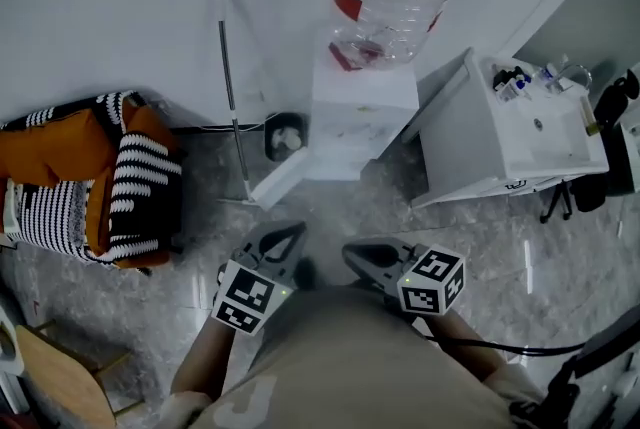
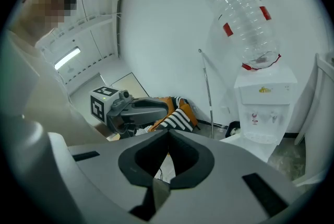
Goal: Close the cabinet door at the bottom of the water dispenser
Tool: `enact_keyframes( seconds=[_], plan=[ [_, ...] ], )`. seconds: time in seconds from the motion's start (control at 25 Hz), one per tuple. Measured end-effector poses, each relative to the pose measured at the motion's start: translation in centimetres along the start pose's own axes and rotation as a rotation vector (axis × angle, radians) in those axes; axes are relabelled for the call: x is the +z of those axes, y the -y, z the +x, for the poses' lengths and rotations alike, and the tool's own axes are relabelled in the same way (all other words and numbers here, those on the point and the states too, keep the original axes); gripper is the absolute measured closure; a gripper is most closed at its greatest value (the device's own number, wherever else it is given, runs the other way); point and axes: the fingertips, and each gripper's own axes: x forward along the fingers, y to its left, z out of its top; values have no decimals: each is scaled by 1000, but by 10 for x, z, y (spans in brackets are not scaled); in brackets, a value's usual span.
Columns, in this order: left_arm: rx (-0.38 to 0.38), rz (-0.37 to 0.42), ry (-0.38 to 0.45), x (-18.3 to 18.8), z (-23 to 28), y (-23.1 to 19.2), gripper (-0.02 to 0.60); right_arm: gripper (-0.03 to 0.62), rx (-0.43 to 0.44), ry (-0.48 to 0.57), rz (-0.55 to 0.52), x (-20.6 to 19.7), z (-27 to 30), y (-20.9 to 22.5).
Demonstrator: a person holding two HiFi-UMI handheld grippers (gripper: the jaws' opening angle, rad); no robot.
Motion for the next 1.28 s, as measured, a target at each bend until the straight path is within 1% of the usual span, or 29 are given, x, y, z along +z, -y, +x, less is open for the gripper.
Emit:
enact_keyframes(
  seconds=[0.16,0.32,0.56,0.72,0.84,0.96,1.0,1.08,1.2,1.28],
  plan=[
    [15,-33,2,-11,-3,-21,591,579,-23,5,-9,11,16,8],
    [17,-47,-11,-16,-2,-35,591,579,-16,16,3,22,32,17],
    [-15,-10,-33,-3,24,-27,591,579,-16,63,61,27,14,39],
    [-38,8,-46,9,50,-18,591,579,-50,90,92,29,-5,64],
    [-43,25,-52,20,67,-11,591,579,-68,114,67,37,-17,78],
    [-34,-1,-64,25,76,-3,591,579,-30,116,-12,44,-28,75],
    [-33,-8,-70,25,79,1,591,579,-10,113,-18,43,-32,74],
    [-28,3,-91,27,87,8,591,579,28,110,25,41,-40,78],
    [-16,34,-115,34,101,9,591,579,56,124,112,42,-47,96],
    [4,18,-122,32,103,4,591,579,80,128,133,44,-44,102]
  ],
)
